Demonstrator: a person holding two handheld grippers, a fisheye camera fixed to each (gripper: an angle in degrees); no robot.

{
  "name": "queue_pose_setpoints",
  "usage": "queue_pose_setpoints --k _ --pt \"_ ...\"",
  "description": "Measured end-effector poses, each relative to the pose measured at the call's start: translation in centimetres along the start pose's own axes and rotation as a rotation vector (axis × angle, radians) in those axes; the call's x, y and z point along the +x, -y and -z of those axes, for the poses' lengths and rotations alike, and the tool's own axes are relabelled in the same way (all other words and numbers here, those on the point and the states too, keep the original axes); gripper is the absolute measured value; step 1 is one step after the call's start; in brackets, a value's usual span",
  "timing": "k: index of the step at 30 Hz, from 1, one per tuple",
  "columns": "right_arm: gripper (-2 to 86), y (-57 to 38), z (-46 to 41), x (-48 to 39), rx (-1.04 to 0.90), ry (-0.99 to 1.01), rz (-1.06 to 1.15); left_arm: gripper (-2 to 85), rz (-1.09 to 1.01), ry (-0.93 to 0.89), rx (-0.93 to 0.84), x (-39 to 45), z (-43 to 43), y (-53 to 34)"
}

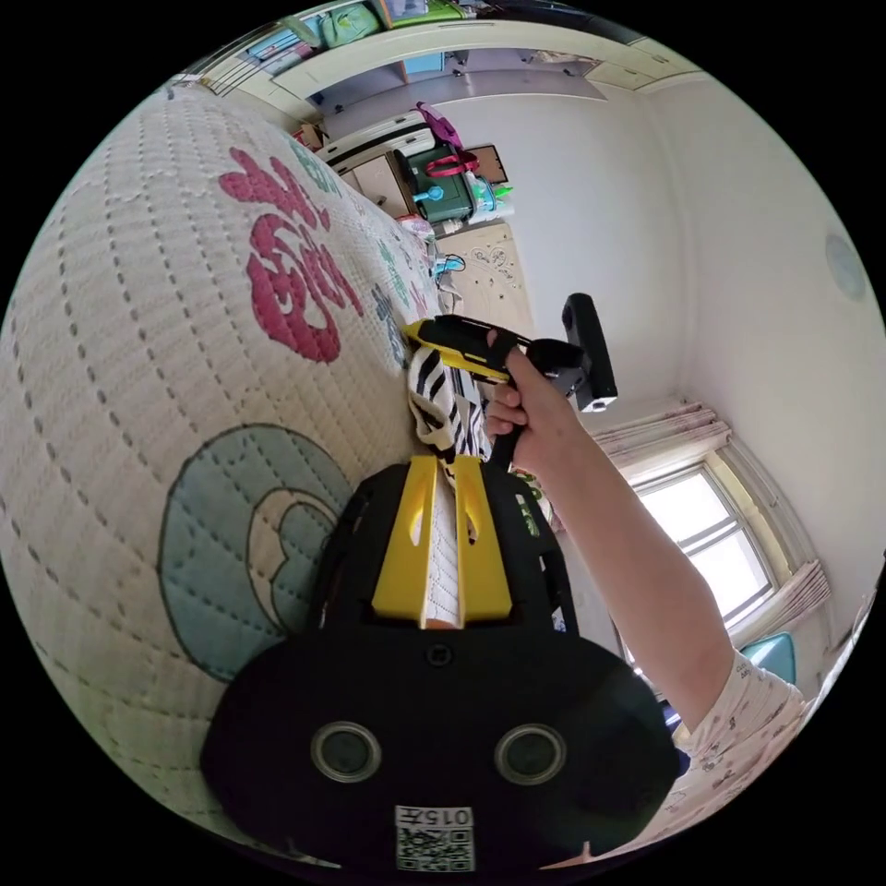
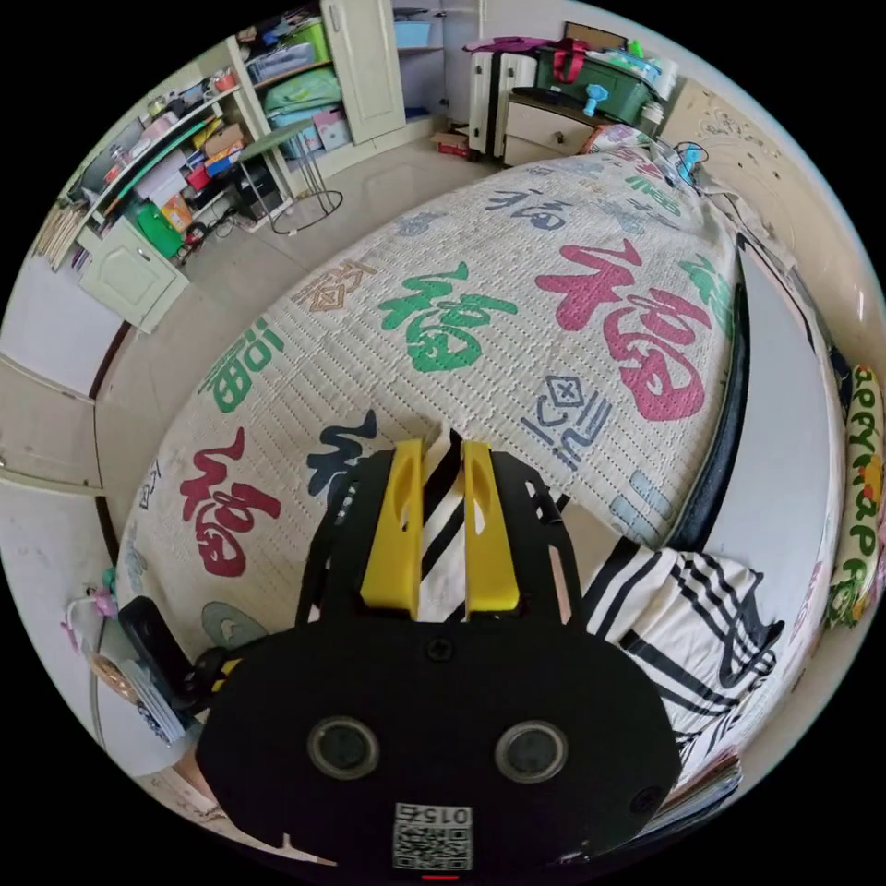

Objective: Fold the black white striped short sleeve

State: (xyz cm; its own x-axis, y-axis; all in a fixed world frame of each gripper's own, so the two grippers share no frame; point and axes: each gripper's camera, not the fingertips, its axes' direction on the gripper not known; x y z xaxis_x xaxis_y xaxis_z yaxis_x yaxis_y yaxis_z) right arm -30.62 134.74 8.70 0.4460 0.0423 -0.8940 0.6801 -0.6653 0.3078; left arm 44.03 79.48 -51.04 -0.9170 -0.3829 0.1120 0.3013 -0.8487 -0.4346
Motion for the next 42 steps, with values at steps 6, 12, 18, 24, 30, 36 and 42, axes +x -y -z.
queue_pose_setpoints --k 6,12,18,24,30,36,42 --pt "0.7 -4.4 6.1 2.5 0.161 0.095 -0.026 0.5 -0.084 0.007 -0.002 5.4 -1.5 1.2" --pt "0.3 -14.1 13.2 8.6 0.341 0.104 -0.121 0.0 -0.431 -0.07 -0.119 19.4 -6.2 1.7" --pt "0.2 -26.4 14.8 15.3 0.387 0.047 -0.319 0.0 -0.79 0.084 -0.328 32.3 -14.4 -2.6" --pt "0.2 -34.9 13.1 19.7 0.374 0.172 -0.509 -0.1 -0.966 0.133 -0.451 39.9 -20.3 -4.9" --pt "0.7 -38.5 12.4 19.7 0.334 0.139 -0.48 0.0 -1.05 0.167 -0.498 44.8 -24.1 -4.4" --pt "2.9 -40.1 13.3 20.2 0.289 0.109 -0.423 1.2 -1.014 0.14 -0.635 47.3 -27.5 -1.3" --pt "5.6 -40.1 16.0 21.0 0.277 0.077 -0.411 6.1 -0.853 -0.007 -0.498 48.9 -26.5 3.2"
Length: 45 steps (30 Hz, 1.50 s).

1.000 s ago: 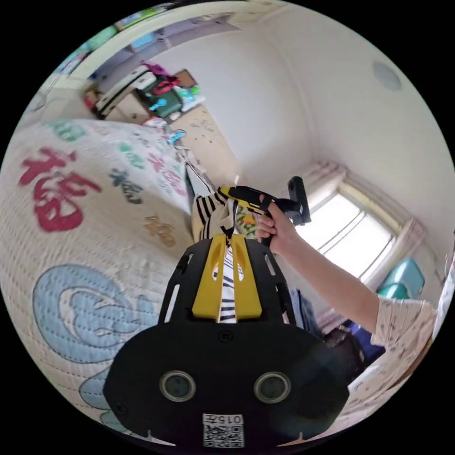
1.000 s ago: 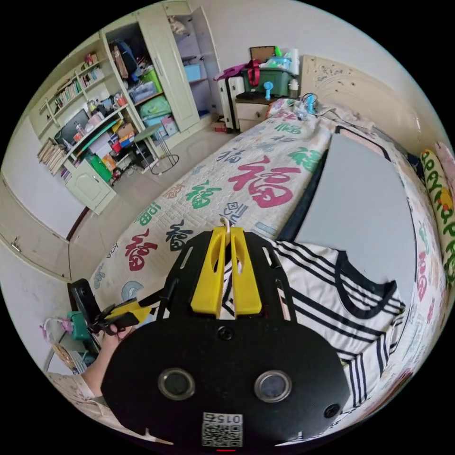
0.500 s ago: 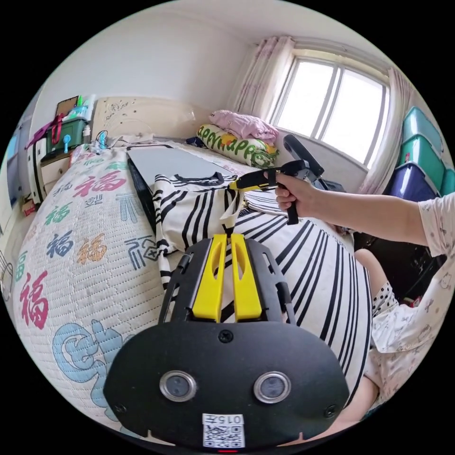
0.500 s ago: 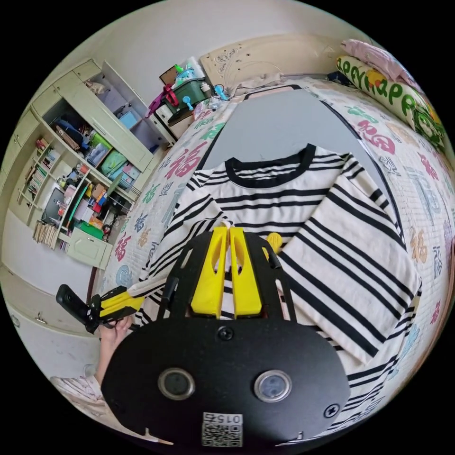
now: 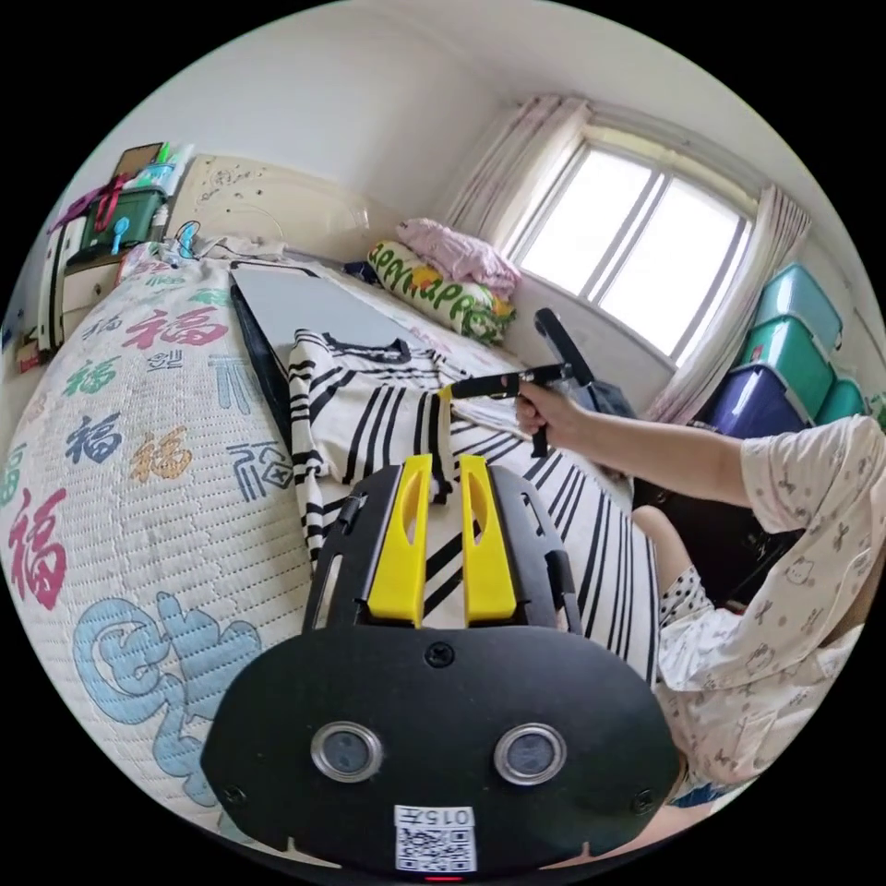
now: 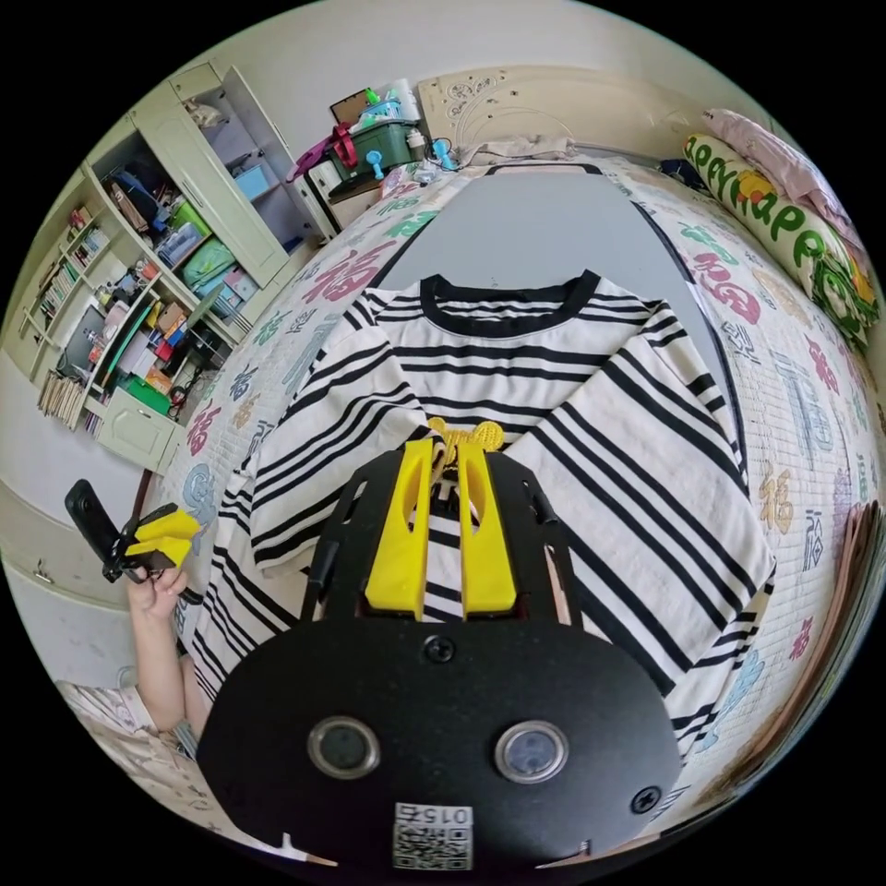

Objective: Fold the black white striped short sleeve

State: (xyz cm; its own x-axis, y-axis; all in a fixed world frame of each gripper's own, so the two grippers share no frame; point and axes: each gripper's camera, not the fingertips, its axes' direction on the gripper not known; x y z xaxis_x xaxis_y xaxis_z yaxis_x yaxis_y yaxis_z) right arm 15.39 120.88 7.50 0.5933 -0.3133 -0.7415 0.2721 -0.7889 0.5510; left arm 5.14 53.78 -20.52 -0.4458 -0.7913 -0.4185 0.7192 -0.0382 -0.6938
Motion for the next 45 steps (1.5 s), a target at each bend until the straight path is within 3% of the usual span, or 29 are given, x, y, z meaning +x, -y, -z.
queue_pose_setpoints --k 9,13,19,26,37,45 --pt "5.7 0.3 2.3 1.5 -0.076 0.044 -0.022 7.7 -0.062 0.194 -0.243 2.1 -9.2 6.0" --pt "5.5 0.5 3.6 2.1 -0.11 0.038 -0.026 6.1 -0.049 0.19 -0.292 0.9 -10.5 7.4" --pt "5.2 0.9 5.8 3.3 -0.132 0.054 -0.06 0.1 0.009 0.132 -0.268 -2.3 -10.0 8.8" --pt "5.5 0.5 8.4 4.3 -0.106 0.067 -0.094 7.5 -0.019 0.142 -0.264 -2.6 -10.3 10.0" --pt "6.1 -0.9 13.3 7.1 -0.057 0.14 -0.178 -0.1 -0.053 0.197 -0.309 -5.2 -9.9 10.9" --pt "6.2 -2.1 15.3 8.3 -0.055 0.192 -0.201 6.2 -0.067 0.165 -0.284 -6.7 -9.1 10.7"
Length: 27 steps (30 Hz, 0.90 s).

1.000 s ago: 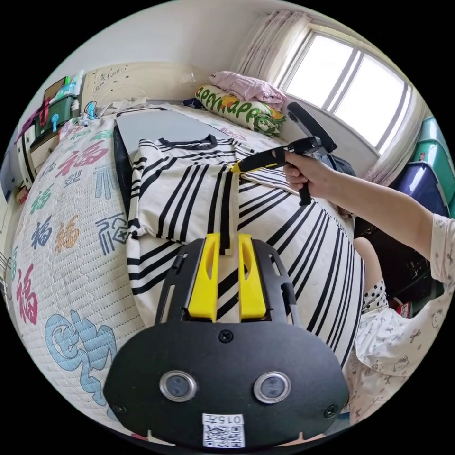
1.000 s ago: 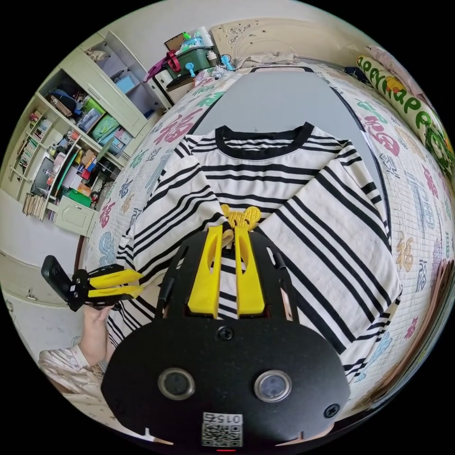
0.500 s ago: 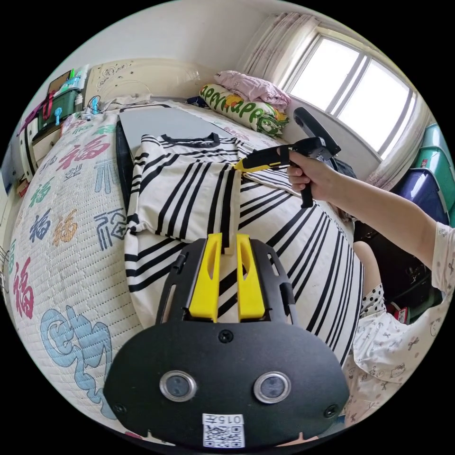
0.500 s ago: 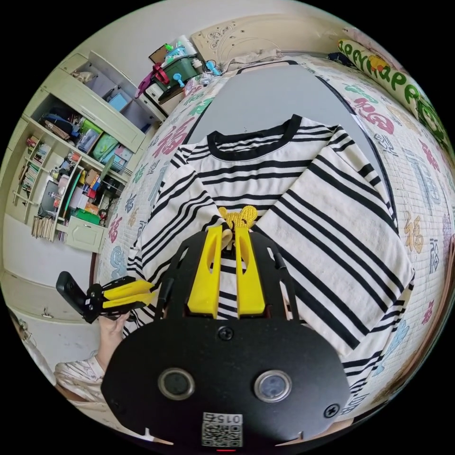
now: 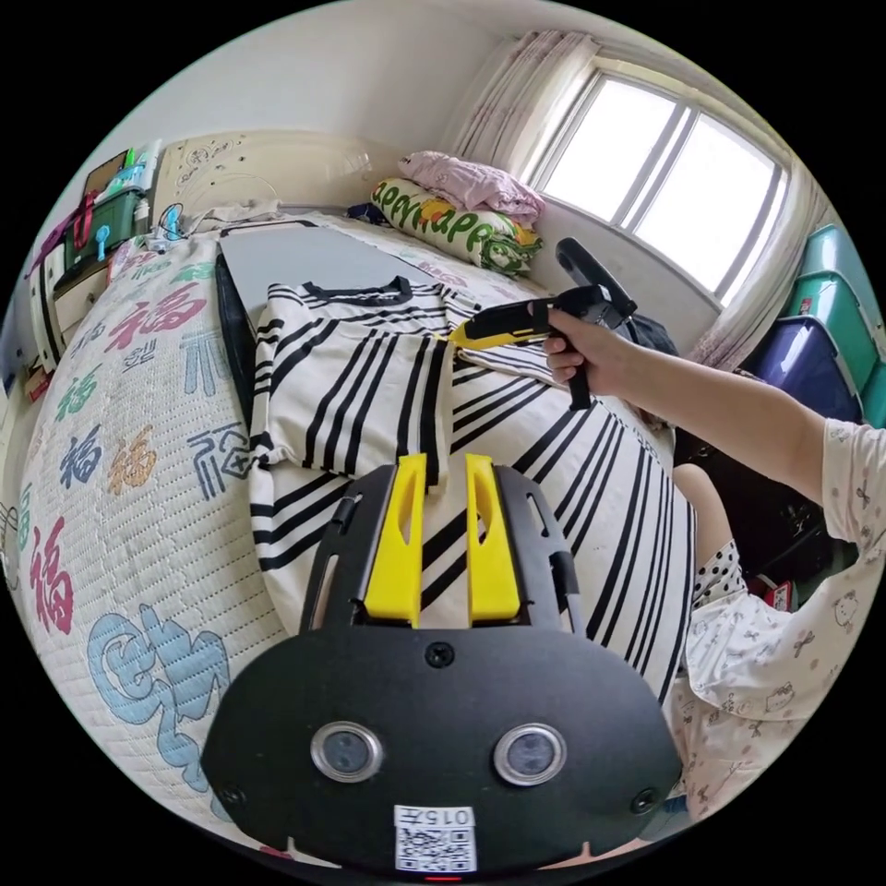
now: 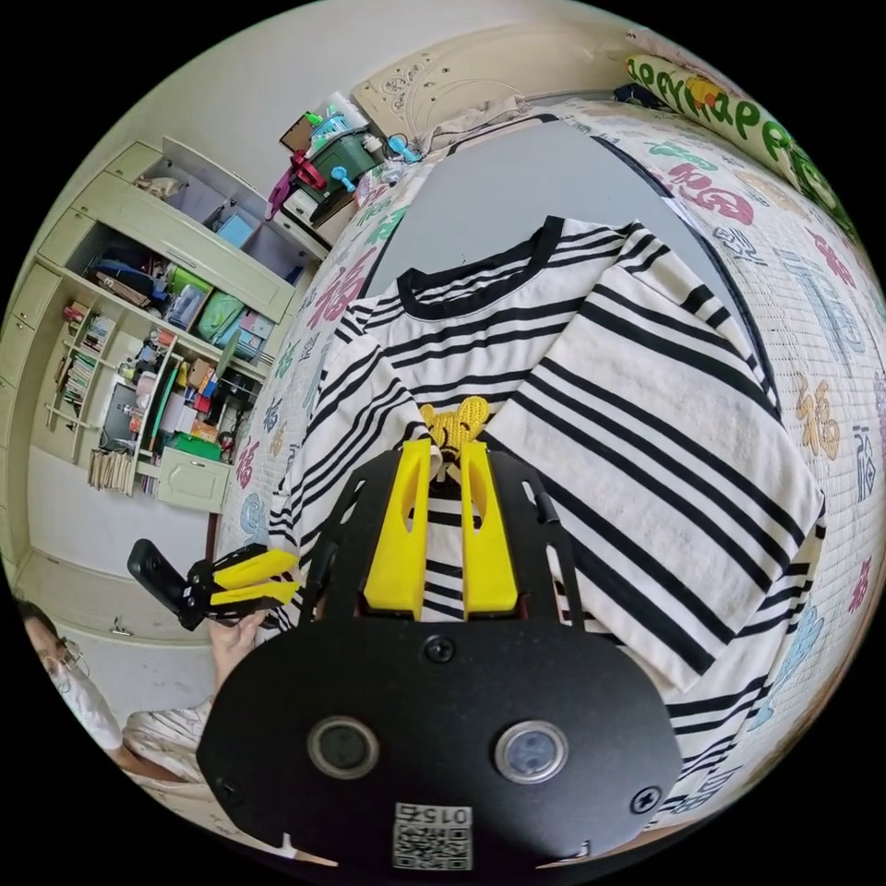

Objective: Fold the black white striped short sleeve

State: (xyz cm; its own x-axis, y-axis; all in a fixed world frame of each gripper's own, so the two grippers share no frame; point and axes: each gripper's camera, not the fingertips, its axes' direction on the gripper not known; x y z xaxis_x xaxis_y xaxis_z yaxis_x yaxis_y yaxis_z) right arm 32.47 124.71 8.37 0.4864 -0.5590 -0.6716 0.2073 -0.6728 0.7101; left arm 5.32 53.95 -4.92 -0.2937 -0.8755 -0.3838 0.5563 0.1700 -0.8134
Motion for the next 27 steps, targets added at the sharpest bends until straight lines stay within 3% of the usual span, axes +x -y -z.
queue_pose_setpoints --k 6,10,18,20,22,27 --pt "5.4 -0.5 1.1 0.4 -0.025 0.036 -0.019 0.6 0.005 0.005 -0.039 -2.2 -0.7 -0.7" --pt "0.4 -1.6 2.1 -0.4 -0.031 -0.094 0.046 -0.3 -0.019 -0.004 -0.027 -3.6 0.8 -2.2" --pt "1.2 -3.4 4.7 0.6 -0.029 0.031 0.114 5.1 -0.047 -0.05 -0.007 -5.1 2.6 -4.5" --pt "2.7 -3.5 6.0 1.5 -0.008 0.027 0.136 5.9 -0.028 -0.015 0.062 -5.8 4.5 -5.5" --pt "3.8 -3.4 8.1 3.3 0.045 -0.013 0.17 6.2 0.003 0.152 0.2 -6.5 7.3 -6.8" --pt "5.6 -0.4 11.3 7.3 0.112 -0.16 0.138 6.1 0.18 0.265 0.258 -11.9 9.6 -3.0"
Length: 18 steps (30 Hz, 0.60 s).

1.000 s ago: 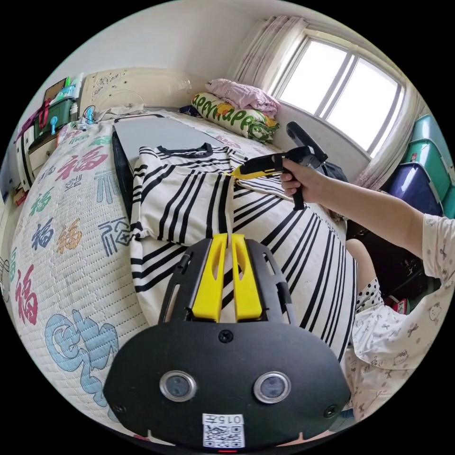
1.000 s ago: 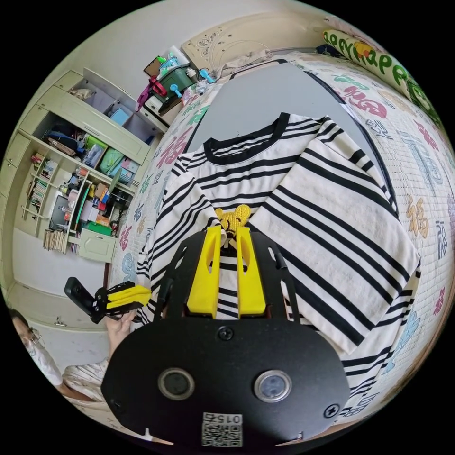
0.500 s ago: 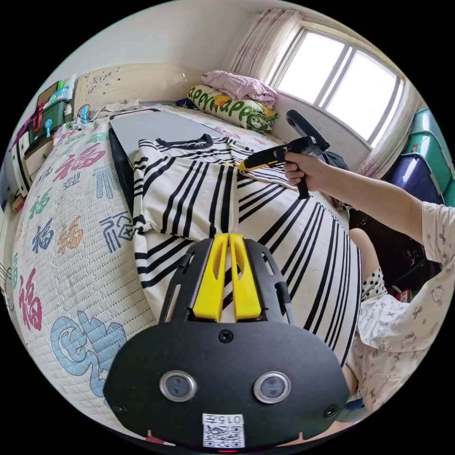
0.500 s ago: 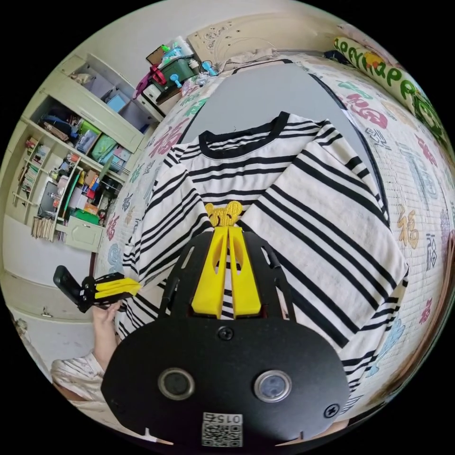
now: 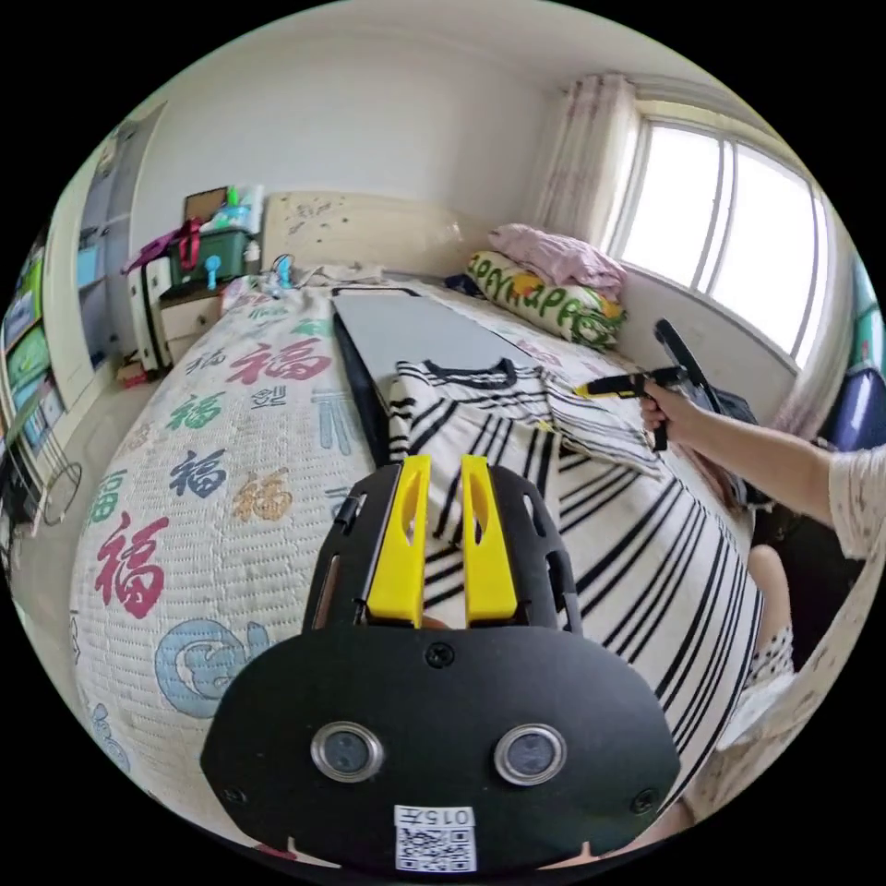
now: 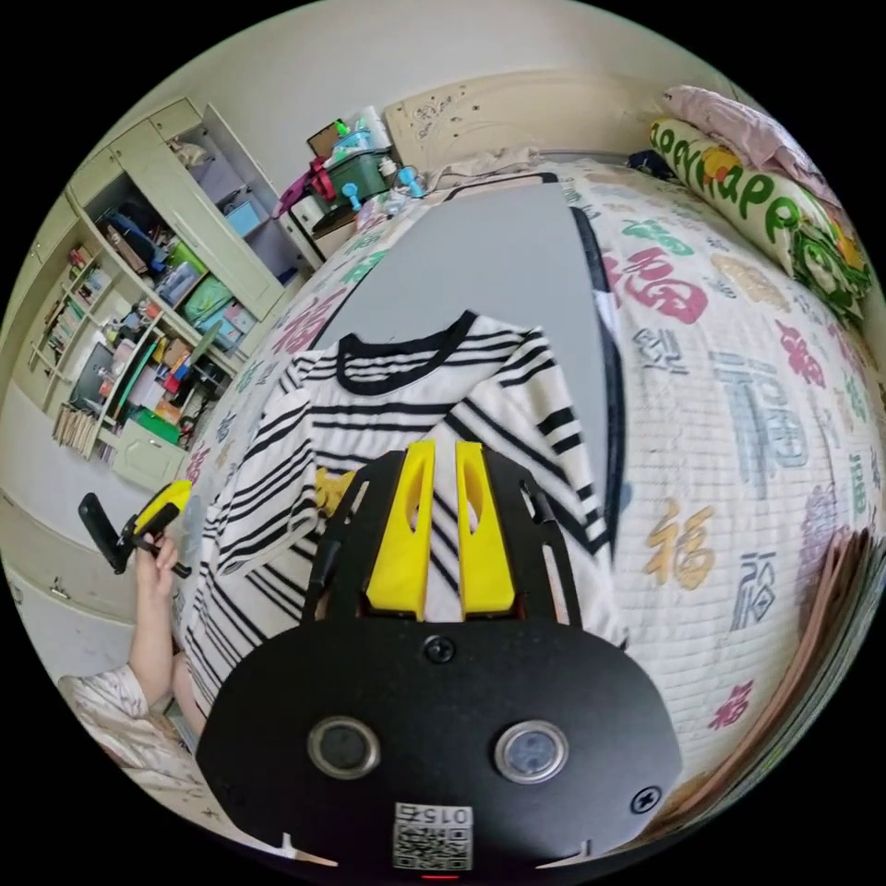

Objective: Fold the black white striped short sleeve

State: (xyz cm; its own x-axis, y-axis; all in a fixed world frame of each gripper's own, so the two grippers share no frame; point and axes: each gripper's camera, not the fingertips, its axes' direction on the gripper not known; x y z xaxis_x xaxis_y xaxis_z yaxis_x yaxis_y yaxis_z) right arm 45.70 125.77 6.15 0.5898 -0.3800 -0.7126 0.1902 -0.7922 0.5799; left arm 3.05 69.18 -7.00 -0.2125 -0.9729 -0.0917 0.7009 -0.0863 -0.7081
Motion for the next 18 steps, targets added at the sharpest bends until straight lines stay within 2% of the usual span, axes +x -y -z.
queue_pose_setpoints --k 5,9,13,16,18 --pt "6.8 3.0 0.8 4.5 0.041 0.054 -0.127 6.5 0.056 -0.01 -0.126 -4.9 -8.2 9.4" --pt "9.4 4.4 -0.5 5.6 0.007 0.07 -0.114 9.4 0.162 -0.142 -0.243 -9.0 -16.0 14.8" --pt "10.9 5.0 -2.3 5.1 -0.063 -0.002 -0.06 9.2 0.156 -0.059 -0.32 -9.5 -20.6 16.4" --pt "8.2 4.5 -2.9 4.7 -0.075 -0.094 -0.046 4.6 0.104 0.007 -0.327 -9.0 -21.5 16.8" --pt "5.2 3.9 -2.6 4.6 -0.069 -0.066 -0.019 2.6 0.073 0.038 -0.332 -8.6 -21.5 17.0"
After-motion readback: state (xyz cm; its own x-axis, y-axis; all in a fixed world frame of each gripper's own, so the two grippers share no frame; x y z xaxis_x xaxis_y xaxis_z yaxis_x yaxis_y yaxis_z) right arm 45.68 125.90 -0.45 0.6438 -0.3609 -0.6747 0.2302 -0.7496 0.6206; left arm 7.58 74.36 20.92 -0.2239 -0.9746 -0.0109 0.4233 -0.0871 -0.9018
